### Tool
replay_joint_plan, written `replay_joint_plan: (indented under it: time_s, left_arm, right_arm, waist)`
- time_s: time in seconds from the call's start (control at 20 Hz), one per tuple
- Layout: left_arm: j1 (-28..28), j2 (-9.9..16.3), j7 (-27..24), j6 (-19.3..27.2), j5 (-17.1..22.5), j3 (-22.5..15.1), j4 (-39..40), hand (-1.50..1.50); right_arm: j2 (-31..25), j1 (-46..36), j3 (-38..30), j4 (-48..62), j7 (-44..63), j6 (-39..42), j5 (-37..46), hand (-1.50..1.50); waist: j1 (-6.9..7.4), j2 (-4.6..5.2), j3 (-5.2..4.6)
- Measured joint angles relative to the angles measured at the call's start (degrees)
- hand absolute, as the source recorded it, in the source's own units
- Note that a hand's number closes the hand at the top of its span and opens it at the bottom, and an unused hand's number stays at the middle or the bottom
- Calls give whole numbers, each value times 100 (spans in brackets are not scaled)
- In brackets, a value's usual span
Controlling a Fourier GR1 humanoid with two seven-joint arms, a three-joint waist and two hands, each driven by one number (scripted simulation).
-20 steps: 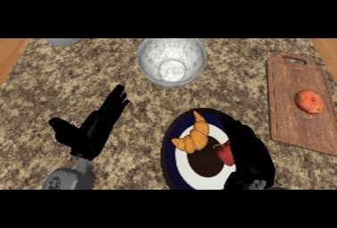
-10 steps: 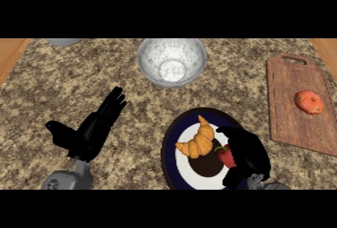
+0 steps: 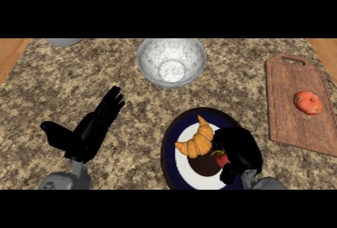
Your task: Pick the bell pepper from the plate and place it in the bowl
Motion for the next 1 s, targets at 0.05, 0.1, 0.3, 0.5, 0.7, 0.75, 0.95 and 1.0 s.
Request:
replay_joint_plan:
  time_s: [0.05,0.1,0.3,0.5,0.7,0.75,0.95,1.0]
  left_arm:
    - [41,-35,-58,1,-41,-29,9,0]
    - [89,-64,-61,6,-57,-54,-30,0]
    - [-9,-11,49,-66,2,73,-32,0]
    - [-102,-66,13,-123,-11,-6,59,0]
    - [-251,-124,32,-198,-27,-141,99,0]
    - [-286,-136,54,-219,-33,-181,113,0]
    - [-409,-204,81,-238,-61,-278,194,0]
    - [-440,-236,98,-239,-68,-318,207,0]
  right_arm:
    - [42,-51,11,48,8,15,83,150]
    - [25,-53,-20,83,-62,-23,126,150]
    - [71,121,138,-176,19,-115,476,150]
    - [536,-651,403,359,1378,-20,623,150]
    - [757,-1279,462,763,2646,-8,511,150]
    - [786,-1460,476,860,2902,-20,497,150]
    - [828,-2243,536,1142,3520,-189,409,150]
    - [831,-2450,546,1201,3612,-234,385,150]
  waist:
    - [-1,0,-3]
    - [1,-6,-6]
    - [-11,-4,-9]
    - [185,49,-3]
    - [481,134,9]
    - [543,144,12]
    - [743,150,18]
    - [785,148,19]
